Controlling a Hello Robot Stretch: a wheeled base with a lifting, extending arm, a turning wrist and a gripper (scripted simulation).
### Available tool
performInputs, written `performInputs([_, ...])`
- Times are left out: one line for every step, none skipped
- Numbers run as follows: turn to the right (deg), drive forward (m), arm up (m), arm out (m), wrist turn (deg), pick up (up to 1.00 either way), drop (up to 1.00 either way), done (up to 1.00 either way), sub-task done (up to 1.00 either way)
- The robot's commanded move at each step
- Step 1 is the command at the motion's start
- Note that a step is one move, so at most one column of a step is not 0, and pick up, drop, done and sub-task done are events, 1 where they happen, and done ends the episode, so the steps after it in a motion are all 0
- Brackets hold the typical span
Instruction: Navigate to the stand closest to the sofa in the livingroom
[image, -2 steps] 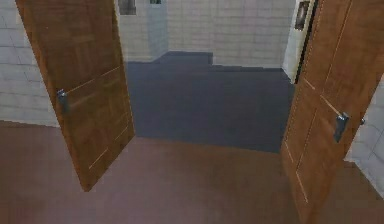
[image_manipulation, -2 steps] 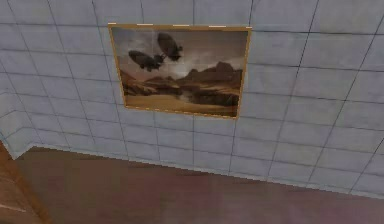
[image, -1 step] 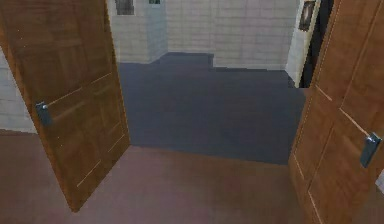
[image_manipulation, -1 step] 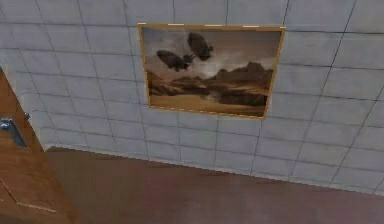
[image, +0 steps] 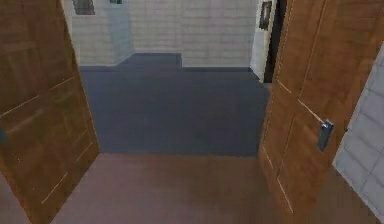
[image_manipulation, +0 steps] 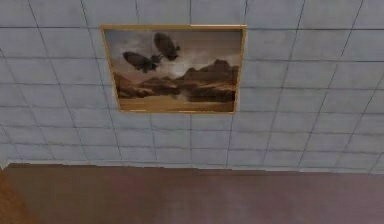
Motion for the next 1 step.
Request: performInputs([0.0,0.7,0.0,0.0,0.0,0.0,0.0,0.0,0.0])
